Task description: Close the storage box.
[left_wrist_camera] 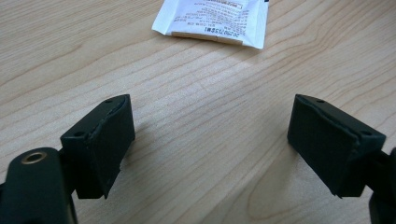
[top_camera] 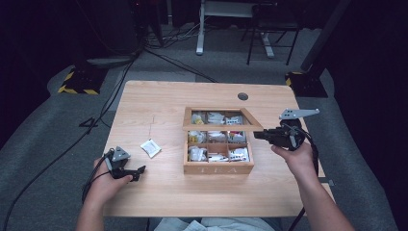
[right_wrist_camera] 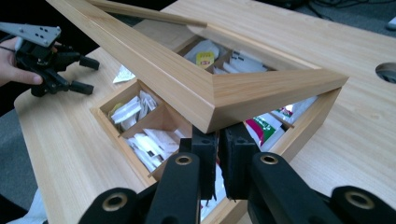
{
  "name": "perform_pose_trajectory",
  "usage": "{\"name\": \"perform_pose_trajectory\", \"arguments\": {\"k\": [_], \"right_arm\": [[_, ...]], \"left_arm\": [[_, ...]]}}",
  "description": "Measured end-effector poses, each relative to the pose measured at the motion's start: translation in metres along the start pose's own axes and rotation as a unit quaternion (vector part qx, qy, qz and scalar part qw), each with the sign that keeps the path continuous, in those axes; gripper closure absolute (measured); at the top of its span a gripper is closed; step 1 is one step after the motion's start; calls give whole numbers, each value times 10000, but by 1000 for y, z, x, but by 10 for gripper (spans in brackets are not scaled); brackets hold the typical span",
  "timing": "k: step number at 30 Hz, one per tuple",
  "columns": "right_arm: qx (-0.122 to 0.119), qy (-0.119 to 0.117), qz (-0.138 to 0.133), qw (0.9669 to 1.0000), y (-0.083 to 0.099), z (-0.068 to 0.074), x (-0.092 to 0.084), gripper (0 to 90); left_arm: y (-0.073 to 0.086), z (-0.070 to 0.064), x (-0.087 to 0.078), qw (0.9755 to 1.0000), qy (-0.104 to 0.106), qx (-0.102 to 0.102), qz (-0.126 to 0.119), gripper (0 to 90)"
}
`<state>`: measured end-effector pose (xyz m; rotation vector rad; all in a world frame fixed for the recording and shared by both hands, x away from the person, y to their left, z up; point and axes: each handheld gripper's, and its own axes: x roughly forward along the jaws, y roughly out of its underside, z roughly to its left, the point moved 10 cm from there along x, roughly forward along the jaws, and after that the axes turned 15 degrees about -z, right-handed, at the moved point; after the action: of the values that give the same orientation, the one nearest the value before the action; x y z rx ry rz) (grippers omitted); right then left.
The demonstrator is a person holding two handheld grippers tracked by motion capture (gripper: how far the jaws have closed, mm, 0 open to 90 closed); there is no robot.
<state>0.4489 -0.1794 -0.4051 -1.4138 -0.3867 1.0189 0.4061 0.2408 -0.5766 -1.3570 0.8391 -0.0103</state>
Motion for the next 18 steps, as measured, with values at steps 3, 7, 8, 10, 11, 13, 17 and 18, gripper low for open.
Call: {"name": "perform_pose_trajectory", "arguments": {"k": [3, 7, 8, 10, 11, 13, 17, 18], "right_arm": [[19, -38, 92, 9999, 3, 2, -1, 825], [-9, 4, 183, 9998, 6, 2, -2, 797], [-6, 0, 195, 9998, 6, 2, -2, 793], [31, 3, 286, 9996, 8, 4, -3, 780], [43, 10, 307, 9995, 8, 4, -4, 777], [6, 10, 344, 9994, 9, 4, -4, 772], [10, 4, 470, 9989, 13, 5, -4, 762], [10, 2, 503, 9987, 14, 6, -4, 760]], "left_arm": [[0, 0, 0, 10000, 1, -3, -1, 155], [0, 0, 0, 10000, -1, 1, 0, 156], [0, 0, 0, 10000, -1, 0, -1, 156], [0, 0, 0, 10000, -1, 1, 0, 155], [0, 0, 0, 10000, 0, 2, 0, 156], [0, 0, 0, 10000, -1, 1, 0, 156], [0, 0, 0, 10000, -2, 2, 0, 156], [0, 0, 0, 10000, 1, -1, 0, 156]]}}
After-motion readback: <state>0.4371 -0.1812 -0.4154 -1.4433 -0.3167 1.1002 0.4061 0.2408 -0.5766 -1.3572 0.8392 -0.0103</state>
